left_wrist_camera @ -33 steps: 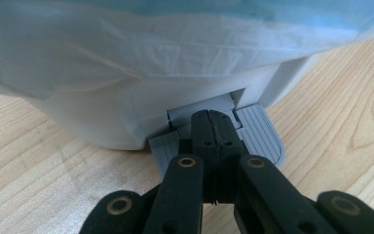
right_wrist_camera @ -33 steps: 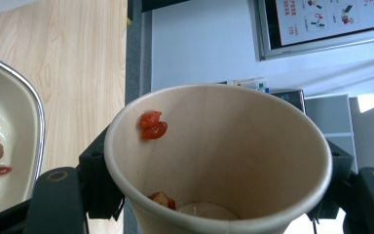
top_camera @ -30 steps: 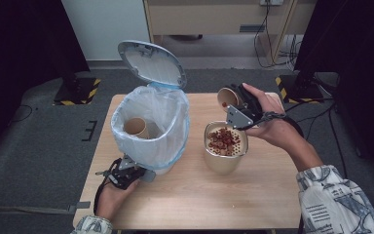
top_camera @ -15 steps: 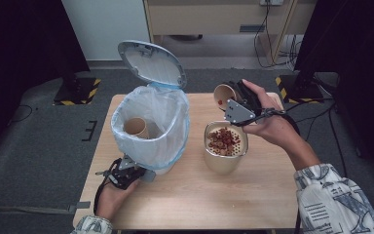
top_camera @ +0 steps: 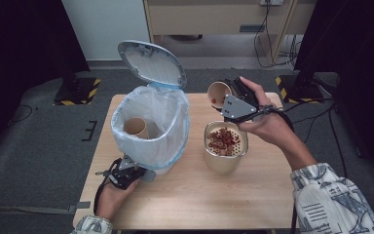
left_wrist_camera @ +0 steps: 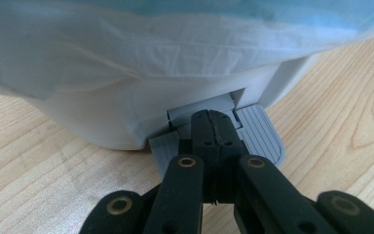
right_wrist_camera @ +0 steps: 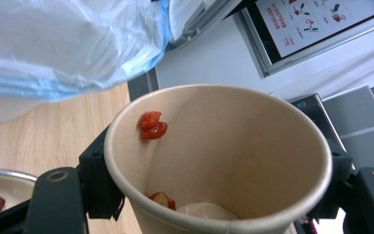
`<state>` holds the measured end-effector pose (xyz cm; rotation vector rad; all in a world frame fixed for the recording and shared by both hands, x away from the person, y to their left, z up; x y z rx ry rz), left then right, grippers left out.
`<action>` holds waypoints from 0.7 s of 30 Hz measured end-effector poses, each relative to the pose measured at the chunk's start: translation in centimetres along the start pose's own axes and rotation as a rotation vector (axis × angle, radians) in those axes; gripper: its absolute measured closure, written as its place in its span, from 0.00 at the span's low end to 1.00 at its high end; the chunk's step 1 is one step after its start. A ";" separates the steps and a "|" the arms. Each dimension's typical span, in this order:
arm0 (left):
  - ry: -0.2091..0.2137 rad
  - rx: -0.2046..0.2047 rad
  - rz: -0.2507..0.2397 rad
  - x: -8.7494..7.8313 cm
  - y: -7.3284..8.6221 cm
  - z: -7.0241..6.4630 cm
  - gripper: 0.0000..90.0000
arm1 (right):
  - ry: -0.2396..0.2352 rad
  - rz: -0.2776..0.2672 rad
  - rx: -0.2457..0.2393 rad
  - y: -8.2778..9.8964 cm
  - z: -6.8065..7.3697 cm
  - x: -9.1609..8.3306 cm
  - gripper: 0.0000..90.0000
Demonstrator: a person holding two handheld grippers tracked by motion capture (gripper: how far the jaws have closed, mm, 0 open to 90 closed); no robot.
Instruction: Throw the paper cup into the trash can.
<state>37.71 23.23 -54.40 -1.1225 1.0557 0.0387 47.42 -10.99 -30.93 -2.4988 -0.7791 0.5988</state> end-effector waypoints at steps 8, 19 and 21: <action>0.000 0.001 0.001 0.0 0.0 0.0 1.00 | -0.021 -0.028 0.066 -1.0 0.0 0.3 0.30; 0.000 0.001 0.001 0.0 0.0 0.0 1.00 | -0.051 -0.051 0.095 -2.5 0.4 0.9 0.30; 0.000 0.001 0.001 0.0 0.0 0.0 1.00 | -0.055 -0.057 0.106 -2.8 0.4 1.0 0.30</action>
Point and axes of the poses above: each handheld gripper's, and its own axes: x roughly forward along the jaws, y roughly out of its underside, z roughly to its left, the point moved 4 cm from there along x, roughly forward along the jaws, and after that the axes turned 4 degrees about x, right-handed, at the moved point
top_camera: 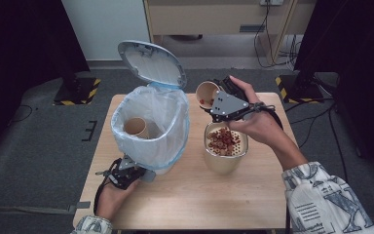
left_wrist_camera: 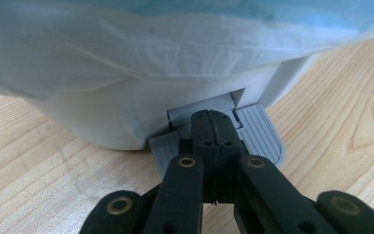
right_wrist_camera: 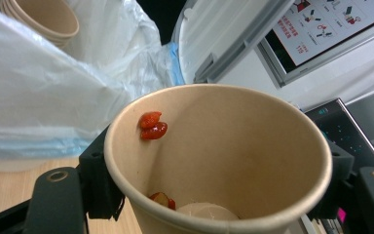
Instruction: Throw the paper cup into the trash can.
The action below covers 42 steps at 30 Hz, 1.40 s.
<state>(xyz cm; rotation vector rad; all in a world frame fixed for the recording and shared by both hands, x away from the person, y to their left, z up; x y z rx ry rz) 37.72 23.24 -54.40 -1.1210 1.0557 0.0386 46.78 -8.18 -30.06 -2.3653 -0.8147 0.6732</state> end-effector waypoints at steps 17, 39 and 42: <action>0.000 0.000 0.000 0.0 0.0 0.0 1.00 | -0.044 -0.037 0.055 -2.3 0.5 1.0 0.30; 0.001 0.000 0.000 0.0 0.0 0.0 1.00 | -0.094 -0.067 0.128 -4.3 1.6 3.0 0.29; 0.000 0.001 0.001 0.0 0.0 0.0 1.00 | -0.102 -0.070 0.137 -4.6 1.7 3.3 0.29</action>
Point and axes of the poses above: each handheld gripper's, and its own axes: x roughly forward along the jaws, y roughly out of its underside, z roughly to its left, the point moved 4 cm from there along x, roughly forward along the jaws, and after that the axes turned 4 degrees about x, right-handed, at the moved point
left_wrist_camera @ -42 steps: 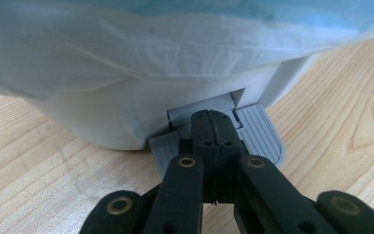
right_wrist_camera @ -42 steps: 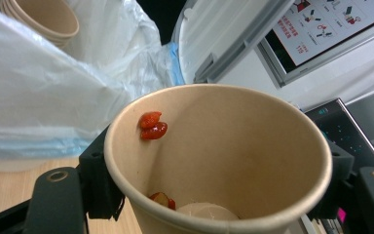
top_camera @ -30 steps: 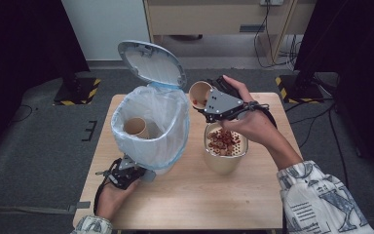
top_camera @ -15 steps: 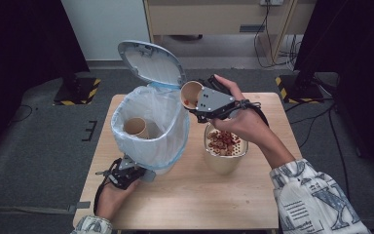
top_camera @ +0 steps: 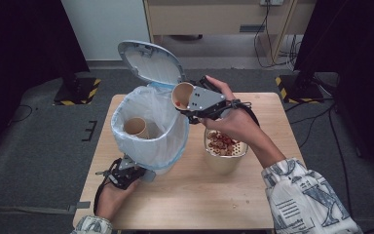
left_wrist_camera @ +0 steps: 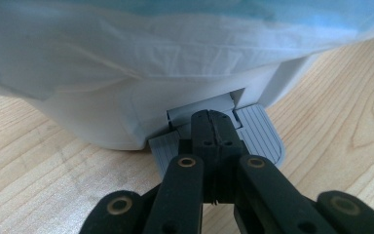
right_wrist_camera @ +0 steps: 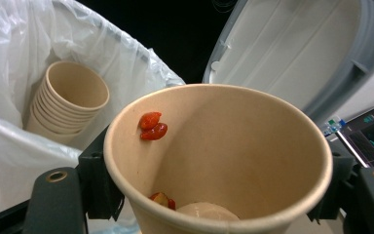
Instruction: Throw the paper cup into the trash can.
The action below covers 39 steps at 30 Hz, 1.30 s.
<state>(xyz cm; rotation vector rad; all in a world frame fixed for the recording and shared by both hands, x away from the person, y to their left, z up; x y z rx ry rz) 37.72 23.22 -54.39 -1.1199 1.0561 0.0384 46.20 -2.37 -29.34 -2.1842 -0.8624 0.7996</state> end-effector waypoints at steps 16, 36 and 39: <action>0.001 -0.002 -0.001 0.0 0.0 0.0 1.00 | -0.029 -0.023 0.064 -1.2 0.3 1.6 0.29; 0.001 -0.004 -0.002 0.0 0.0 0.0 1.00 | -0.079 -0.051 0.078 -3.6 1.1 3.9 0.29; 0.000 -0.003 -0.002 0.0 0.0 0.0 1.00 | -0.086 -0.053 0.097 -3.7 1.2 4.3 0.29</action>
Point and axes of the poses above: each handheld gripper's, and its own axes: x roughly forward along the jaws, y roughly out of its underside, z roughly to its left, the point moved 4 cm from there along x, roughly forward along the jaws, and after that the axes turned 4 degrees about x, right-handed, at the moved point
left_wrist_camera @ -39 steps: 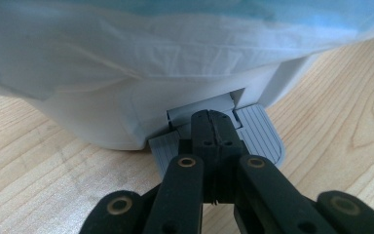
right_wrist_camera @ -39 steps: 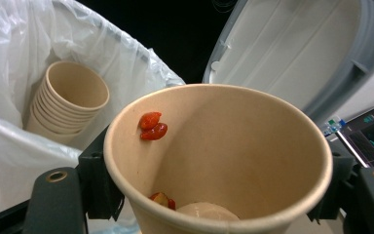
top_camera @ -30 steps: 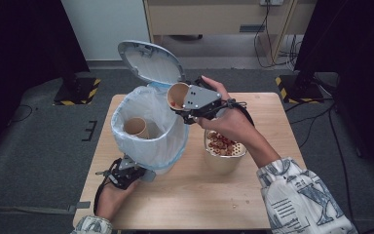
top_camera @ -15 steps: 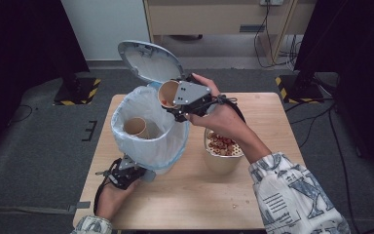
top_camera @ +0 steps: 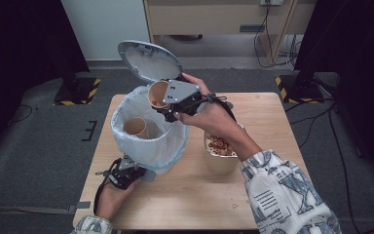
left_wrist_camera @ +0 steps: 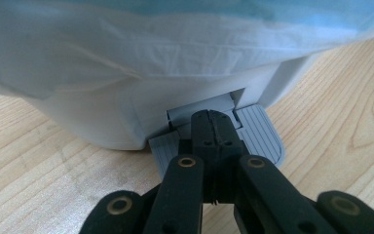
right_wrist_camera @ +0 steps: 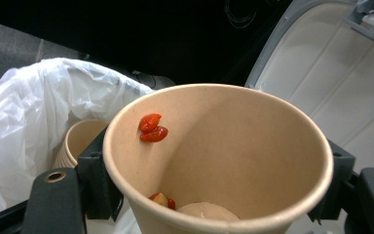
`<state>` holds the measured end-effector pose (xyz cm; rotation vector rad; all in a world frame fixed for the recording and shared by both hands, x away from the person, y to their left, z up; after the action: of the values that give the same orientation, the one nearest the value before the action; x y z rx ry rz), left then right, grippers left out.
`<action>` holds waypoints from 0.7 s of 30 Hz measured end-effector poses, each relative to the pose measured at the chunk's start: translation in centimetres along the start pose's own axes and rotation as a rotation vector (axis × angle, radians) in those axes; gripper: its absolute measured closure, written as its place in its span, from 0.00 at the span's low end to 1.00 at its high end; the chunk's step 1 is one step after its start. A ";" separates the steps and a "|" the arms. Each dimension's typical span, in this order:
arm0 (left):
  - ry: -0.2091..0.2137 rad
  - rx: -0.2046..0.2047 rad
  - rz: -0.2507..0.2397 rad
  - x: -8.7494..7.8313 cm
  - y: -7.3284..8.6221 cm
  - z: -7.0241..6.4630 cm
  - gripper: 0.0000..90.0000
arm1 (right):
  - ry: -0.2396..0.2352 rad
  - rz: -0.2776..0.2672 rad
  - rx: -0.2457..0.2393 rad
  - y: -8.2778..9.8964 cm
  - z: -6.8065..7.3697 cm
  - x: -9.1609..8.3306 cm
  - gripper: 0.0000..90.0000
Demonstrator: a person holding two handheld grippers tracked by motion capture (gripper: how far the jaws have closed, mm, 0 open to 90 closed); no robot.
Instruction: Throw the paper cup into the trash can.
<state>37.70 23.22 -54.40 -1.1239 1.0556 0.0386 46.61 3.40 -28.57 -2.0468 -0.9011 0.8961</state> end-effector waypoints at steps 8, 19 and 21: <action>0.001 -0.001 0.000 0.0 0.0 0.0 1.00 | -0.026 0.001 0.017 -0.2 0.7 1.2 0.28; 0.001 0.000 0.000 0.0 0.0 0.0 1.00 | -0.038 0.022 0.074 -0.2 1.1 2.4 0.24; 0.002 0.000 0.000 0.0 0.0 0.0 1.00 | -0.044 0.042 0.133 -0.1 1.1 2.7 0.18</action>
<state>37.70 23.23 -54.40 -1.1247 1.0568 0.0377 47.10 5.94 -29.87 -1.9449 -0.8026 1.0001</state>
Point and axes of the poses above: each handheld gripper's, and its own axes: x roughly forward along the jaws, y roughly out of its underside, z roughly to its left, the point moved 4 cm from there along x, roughly forward along the jaws, and after that the axes turned 4 degrees about x, right-handed, at the moved point
